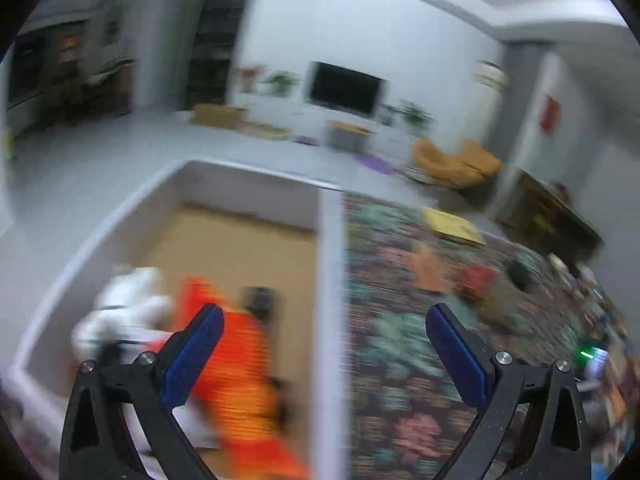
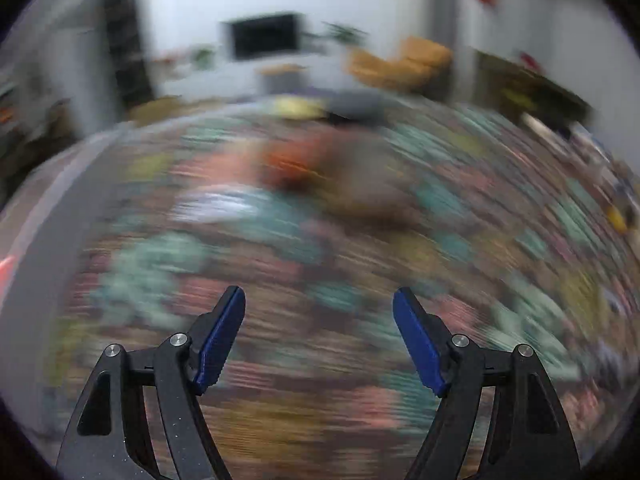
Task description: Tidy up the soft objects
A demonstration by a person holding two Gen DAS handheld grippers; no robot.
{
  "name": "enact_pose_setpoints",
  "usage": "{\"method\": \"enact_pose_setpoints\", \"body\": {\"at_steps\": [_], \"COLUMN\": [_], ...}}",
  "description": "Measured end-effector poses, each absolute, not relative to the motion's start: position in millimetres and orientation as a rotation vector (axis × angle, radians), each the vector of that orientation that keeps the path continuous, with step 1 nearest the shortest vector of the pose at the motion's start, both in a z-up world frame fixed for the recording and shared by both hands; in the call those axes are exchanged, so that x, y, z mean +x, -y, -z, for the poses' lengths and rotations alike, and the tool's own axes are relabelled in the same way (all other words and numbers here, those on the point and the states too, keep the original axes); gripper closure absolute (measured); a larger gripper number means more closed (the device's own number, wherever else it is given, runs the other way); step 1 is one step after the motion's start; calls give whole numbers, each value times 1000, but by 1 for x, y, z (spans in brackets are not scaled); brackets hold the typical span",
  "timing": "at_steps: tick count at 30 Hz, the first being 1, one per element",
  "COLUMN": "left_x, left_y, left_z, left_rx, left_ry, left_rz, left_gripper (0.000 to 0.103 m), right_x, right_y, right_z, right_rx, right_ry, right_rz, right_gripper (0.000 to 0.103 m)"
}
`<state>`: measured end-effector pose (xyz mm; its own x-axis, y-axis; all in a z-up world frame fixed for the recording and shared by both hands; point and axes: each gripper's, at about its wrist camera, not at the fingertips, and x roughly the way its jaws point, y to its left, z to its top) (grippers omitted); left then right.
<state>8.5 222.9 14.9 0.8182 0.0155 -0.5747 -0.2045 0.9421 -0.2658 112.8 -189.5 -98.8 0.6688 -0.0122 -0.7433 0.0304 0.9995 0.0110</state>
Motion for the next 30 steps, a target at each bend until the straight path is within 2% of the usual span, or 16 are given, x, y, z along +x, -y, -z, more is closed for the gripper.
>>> {"method": "enact_pose_setpoints", "body": {"at_steps": [5, 12, 21, 30], "left_x": [52, 127, 183, 179], "left_y": [-123, -43, -50, -41], "left_z": [11, 96, 160, 168], "left_rx": [-248, -74, -77, 15], "left_ry": [-700, -877, -971, -936], "left_rz": [99, 138, 82, 65], "left_gripper": [2, 2, 2, 0], "right_x": [141, 169, 163, 161], "right_y": [267, 287, 273, 277], "right_z": [117, 124, 134, 135], "right_rx": [82, 151, 89, 88], "right_ry": [-888, -904, -911, -911], "right_rz": [241, 232, 229, 236], "right_gripper": [24, 24, 17, 16]}}
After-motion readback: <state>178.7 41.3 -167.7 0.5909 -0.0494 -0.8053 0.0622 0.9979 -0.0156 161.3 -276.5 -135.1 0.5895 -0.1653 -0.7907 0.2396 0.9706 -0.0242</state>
